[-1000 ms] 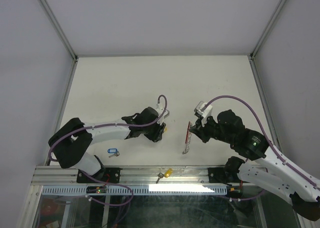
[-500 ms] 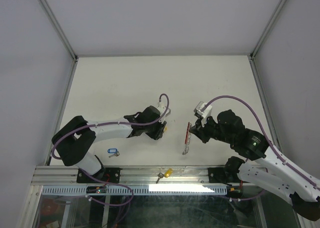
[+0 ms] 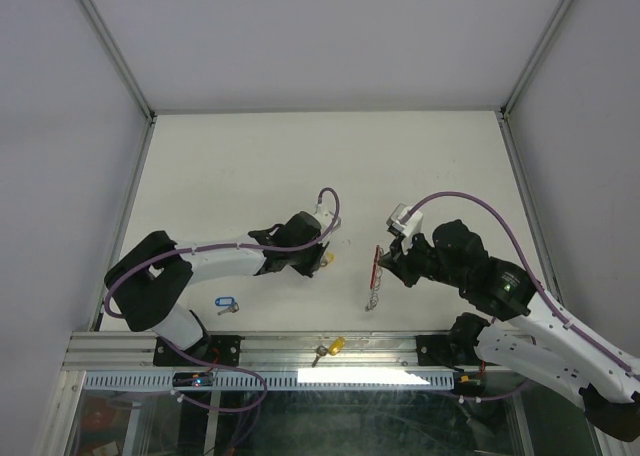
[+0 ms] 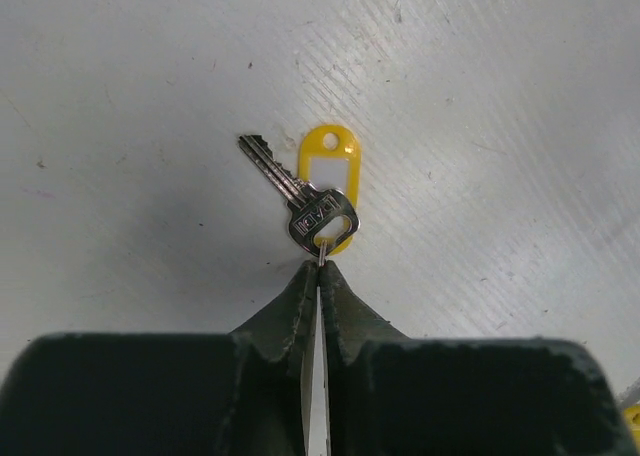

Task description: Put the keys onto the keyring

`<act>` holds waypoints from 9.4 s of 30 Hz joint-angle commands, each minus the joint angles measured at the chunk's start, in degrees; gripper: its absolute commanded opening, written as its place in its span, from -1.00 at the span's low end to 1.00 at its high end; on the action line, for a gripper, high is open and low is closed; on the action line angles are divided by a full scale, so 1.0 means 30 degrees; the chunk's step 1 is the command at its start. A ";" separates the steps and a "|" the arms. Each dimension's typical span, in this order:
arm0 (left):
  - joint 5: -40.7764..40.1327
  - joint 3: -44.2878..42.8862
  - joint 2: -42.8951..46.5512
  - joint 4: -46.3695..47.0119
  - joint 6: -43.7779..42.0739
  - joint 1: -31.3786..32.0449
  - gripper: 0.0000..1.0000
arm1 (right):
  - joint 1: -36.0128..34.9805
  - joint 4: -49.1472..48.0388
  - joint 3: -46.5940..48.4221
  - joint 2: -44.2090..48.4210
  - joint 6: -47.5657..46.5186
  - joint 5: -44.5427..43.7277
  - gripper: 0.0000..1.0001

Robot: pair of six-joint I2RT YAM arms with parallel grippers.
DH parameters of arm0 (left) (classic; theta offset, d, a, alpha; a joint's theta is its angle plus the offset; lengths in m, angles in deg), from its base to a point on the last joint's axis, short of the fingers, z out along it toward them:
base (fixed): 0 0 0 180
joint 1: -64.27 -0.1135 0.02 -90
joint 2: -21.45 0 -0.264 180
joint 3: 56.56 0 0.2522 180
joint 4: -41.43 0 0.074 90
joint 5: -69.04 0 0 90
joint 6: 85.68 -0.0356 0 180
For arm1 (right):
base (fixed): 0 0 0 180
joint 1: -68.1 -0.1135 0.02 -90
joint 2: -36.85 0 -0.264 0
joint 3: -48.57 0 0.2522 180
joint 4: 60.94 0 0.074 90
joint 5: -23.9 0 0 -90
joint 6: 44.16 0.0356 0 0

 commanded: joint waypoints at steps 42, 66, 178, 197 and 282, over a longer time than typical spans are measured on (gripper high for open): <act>0.7739 0.5676 1.3126 1.1484 -0.8263 -0.0001 -1.00 | 0.4461 -0.9267 0.0685 -0.6004 0.5664 1.4202 -1.00; 1.0507 0.5325 1.2114 1.2421 -0.8137 -0.0008 -1.00 | 0.4763 -0.9440 0.0599 -0.6513 0.6766 1.4132 -1.00; -0.0983 0.6644 1.6509 0.6661 -0.3957 -0.0707 -1.00 | -0.0153 -1.0088 0.1423 -1.6966 -0.3371 0.1288 -1.00; 0.1974 0.9417 1.1585 1.0870 -0.1209 -0.0697 -1.00 | 0.0817 -1.8407 -0.6457 -0.8978 -0.2330 0.4532 -1.00; 1.1546 0.2012 1.2984 0.6813 -0.9748 -0.0067 -0.42 | 0.0466 -2.0966 -0.4449 -0.2395 -0.4835 1.1298 -1.00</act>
